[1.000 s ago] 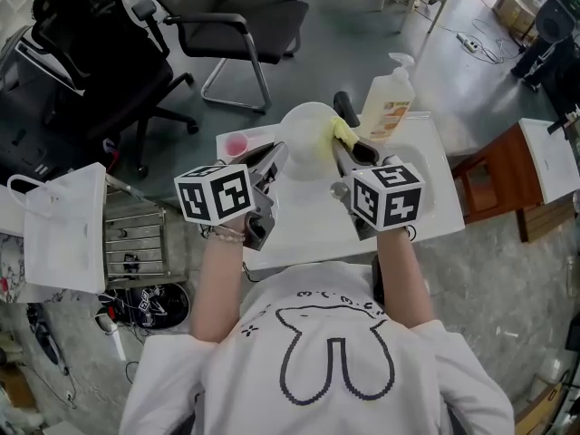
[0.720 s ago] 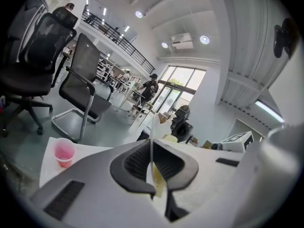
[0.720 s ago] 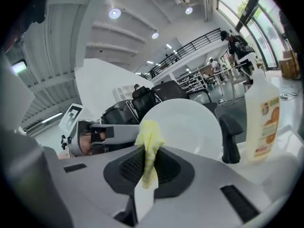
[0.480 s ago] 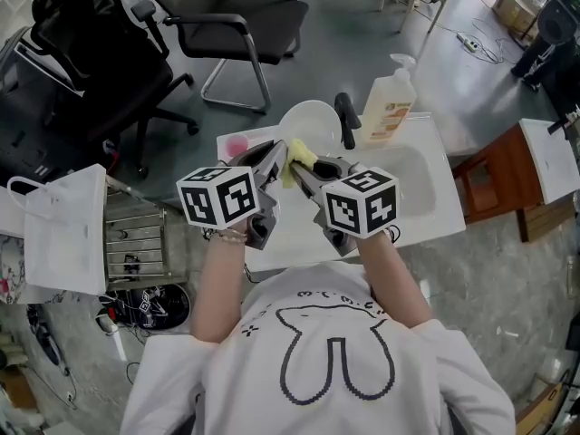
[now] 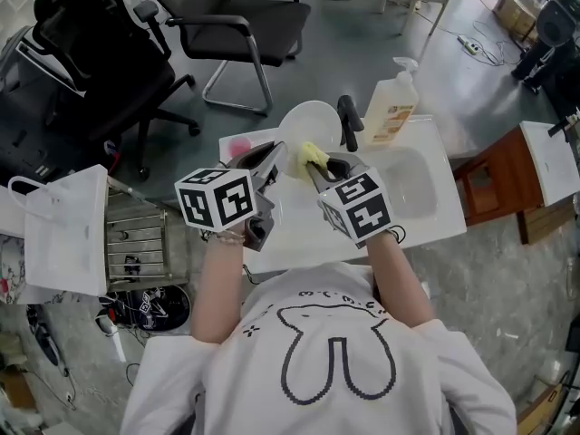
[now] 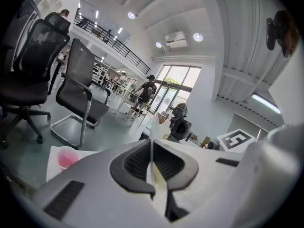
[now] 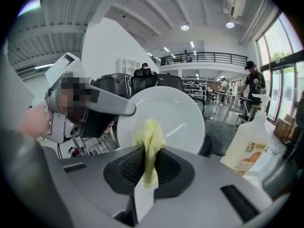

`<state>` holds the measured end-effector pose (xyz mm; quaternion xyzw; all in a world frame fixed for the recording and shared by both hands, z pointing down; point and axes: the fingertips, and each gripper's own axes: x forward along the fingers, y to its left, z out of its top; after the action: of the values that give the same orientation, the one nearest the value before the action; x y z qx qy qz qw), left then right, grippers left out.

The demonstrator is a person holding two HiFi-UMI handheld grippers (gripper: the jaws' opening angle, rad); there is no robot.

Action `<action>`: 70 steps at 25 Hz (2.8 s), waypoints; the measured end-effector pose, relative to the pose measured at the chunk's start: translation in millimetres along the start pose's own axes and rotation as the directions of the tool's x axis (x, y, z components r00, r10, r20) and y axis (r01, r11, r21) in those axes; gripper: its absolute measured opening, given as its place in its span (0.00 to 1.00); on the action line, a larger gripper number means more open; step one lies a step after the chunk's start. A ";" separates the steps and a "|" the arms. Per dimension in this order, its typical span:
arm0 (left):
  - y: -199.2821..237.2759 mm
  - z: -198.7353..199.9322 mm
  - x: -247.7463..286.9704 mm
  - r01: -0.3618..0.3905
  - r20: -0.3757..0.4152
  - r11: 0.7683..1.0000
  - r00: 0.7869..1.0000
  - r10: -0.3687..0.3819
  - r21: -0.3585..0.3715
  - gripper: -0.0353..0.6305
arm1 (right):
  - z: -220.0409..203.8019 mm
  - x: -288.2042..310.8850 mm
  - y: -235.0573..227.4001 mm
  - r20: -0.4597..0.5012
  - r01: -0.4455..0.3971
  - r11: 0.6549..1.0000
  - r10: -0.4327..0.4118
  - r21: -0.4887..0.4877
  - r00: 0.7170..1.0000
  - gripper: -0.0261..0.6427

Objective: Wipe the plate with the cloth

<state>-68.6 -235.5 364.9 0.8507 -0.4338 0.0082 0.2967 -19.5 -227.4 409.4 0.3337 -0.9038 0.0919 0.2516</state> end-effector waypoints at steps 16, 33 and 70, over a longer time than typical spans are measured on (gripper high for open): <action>-20.7 7.1 -8.1 0.100 0.023 0.990 0.994 -0.102 0.097 0.09 | -0.3 -37.7 -95.7 0.022 0.271 0.950 -0.278 0.153 0.960 0.11; -39.6 -7.9 -5.6 0.121 -0.120 0.564 0.992 -0.040 0.817 0.08 | 9.6 -74.7 -90.2 0.106 0.212 0.957 -0.235 0.197 0.966 0.11; -52.4 -24.0 -10.1 -0.021 0.015 -0.466 1.000 -0.017 0.884 0.08 | 43.9 -58.8 1.9 0.043 -0.071 0.981 0.080 -0.179 0.996 0.11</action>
<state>-30.1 -192.4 355.9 0.6926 -0.2221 0.3669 -0.5799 0.3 -207.9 341.4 0.2778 -0.9264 0.0121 0.2539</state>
